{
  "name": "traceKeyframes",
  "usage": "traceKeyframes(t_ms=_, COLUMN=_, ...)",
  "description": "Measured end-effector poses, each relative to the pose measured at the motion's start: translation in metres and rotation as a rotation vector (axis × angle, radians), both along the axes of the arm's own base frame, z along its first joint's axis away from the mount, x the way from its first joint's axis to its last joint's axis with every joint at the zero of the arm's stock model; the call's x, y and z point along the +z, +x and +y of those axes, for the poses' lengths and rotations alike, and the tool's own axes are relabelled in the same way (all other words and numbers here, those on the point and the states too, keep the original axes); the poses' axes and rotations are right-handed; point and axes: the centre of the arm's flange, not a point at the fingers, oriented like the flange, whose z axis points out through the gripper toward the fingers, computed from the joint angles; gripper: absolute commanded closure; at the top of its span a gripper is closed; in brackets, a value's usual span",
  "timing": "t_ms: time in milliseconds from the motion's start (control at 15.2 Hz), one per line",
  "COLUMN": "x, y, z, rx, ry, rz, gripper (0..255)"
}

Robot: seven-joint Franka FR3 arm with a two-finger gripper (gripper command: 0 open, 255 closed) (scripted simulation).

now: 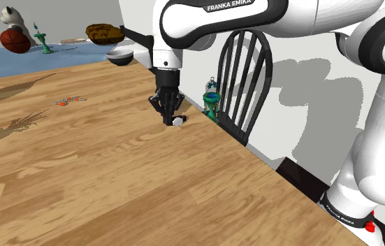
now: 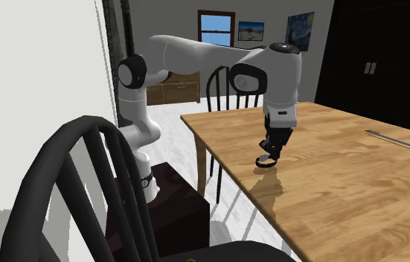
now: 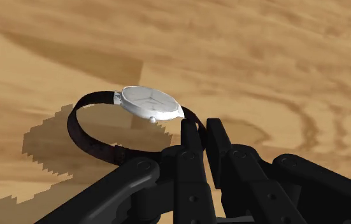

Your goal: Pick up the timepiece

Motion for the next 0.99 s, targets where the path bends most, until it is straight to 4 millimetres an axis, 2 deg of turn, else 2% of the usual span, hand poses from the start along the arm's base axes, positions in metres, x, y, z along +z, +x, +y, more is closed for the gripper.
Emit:
traceKeyframes(t_ms=396, x=0.002, y=0.0, z=0.0, rx=0.0, ry=0.0, rz=0.0, gripper=255)
traceKeyframes(t_ms=990, x=0.047, y=0.001, z=-0.001, rx=0.0, ry=0.0, rz=0.0, gripper=255)
